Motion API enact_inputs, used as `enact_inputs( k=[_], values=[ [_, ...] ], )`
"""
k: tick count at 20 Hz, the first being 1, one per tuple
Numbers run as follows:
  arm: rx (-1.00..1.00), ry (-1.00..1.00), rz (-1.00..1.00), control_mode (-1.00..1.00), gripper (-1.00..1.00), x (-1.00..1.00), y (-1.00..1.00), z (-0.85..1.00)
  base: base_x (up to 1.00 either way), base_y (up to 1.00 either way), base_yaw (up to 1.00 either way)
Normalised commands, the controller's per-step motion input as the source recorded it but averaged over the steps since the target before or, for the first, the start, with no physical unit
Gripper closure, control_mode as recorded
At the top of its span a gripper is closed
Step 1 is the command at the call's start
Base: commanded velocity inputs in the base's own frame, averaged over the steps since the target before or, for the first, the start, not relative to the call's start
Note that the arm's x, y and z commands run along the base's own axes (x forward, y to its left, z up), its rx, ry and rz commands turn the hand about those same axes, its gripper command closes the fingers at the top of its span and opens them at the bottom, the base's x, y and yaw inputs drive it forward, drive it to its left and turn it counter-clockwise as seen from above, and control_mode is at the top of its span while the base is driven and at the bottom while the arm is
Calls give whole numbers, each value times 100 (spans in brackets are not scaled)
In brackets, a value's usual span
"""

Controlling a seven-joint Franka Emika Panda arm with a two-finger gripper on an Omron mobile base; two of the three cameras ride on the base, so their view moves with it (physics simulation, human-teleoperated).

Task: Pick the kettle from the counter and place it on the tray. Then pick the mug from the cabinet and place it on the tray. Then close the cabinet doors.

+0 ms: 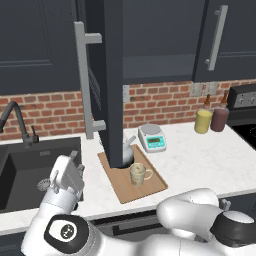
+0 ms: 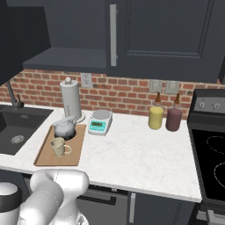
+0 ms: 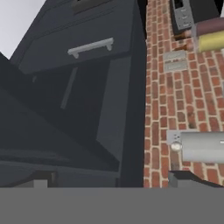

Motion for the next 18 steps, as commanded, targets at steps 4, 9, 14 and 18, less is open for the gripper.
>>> enact_inputs(
  k=[4,9,14,18],
  values=[
    [0,1,-7,-100,-100,7,10,47,0,0,0],
    [0,0,-6,-100,-100,10,0,49,0,0,0],
    [0,3,-10,-100,-100,0,-21,42,0,0,0],
    [0,5,-10,-100,-100,0,-42,31,0,0,0]
  ],
)
